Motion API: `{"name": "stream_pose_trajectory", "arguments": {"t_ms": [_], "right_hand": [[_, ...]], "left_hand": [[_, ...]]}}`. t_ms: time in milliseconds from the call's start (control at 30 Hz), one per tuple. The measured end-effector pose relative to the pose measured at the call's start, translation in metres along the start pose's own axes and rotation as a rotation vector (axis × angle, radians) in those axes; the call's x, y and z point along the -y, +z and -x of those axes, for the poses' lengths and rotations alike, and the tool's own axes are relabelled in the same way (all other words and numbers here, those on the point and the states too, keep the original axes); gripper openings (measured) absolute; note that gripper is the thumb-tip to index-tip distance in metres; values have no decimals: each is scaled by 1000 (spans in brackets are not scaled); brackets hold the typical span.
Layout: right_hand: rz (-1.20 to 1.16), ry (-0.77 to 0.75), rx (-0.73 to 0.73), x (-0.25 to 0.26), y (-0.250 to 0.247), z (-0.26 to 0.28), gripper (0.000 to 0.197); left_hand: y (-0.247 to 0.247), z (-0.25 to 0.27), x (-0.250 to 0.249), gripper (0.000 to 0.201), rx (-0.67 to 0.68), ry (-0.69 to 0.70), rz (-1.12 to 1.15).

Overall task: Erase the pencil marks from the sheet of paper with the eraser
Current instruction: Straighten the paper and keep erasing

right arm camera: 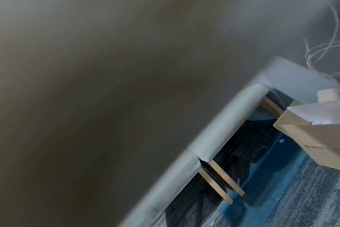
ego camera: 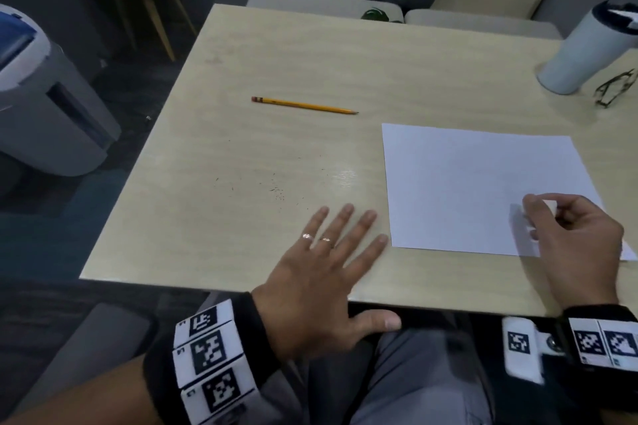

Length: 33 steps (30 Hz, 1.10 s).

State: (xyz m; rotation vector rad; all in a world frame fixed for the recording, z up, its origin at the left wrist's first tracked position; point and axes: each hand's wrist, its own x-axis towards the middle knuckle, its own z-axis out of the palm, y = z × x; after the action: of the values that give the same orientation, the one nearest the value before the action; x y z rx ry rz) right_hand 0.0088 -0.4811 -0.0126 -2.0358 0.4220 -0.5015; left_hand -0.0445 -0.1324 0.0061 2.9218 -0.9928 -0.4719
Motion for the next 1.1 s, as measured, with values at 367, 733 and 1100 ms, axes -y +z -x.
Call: {"name": "stream_pose_trajectory", "arguments": {"t_ms": [367, 733, 1100], "right_hand": [[11, 9, 6, -3, 0, 0, 21], [-1, 63, -18, -21, -10, -3, 53], [-25, 82, -11, -13, -14, 1, 49]], "left_hand": [[10, 16, 11, 86, -131, 190, -35], [0, 22, 40, 91, -44, -112, 38], [-24, -23, 10, 108, 68, -328, -50]]}}
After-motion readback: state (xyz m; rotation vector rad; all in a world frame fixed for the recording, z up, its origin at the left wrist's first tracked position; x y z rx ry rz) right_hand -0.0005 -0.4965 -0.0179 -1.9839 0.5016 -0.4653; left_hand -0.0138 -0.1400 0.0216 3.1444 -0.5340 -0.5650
